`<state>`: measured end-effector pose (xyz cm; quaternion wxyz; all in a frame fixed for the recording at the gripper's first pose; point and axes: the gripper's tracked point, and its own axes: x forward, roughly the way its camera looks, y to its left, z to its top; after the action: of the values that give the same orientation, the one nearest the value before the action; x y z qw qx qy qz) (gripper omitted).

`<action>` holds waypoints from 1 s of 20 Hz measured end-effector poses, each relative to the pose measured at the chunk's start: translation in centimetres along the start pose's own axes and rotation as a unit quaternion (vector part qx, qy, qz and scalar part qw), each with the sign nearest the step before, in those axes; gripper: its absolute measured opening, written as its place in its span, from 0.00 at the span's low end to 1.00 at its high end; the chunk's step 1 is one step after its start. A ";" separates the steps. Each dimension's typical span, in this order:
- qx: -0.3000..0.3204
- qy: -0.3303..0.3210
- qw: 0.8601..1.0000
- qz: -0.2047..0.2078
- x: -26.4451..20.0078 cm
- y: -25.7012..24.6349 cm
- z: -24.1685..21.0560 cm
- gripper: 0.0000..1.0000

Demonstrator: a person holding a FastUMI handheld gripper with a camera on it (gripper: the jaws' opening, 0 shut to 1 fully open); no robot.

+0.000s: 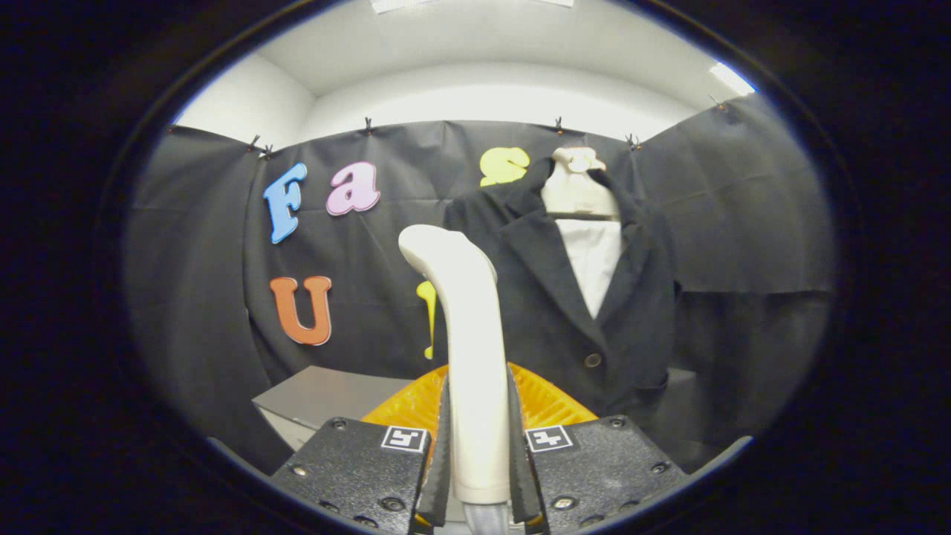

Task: Iron the clothes twice with a garment steamer, once on the left side and once on the right side.

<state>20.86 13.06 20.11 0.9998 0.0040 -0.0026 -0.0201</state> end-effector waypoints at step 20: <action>-0.030 -0.103 0.993 -0.053 5.8 -8.3 5.6 0.35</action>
<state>26.30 4.51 25.66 0.9913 -0.0281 -0.1049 -0.0738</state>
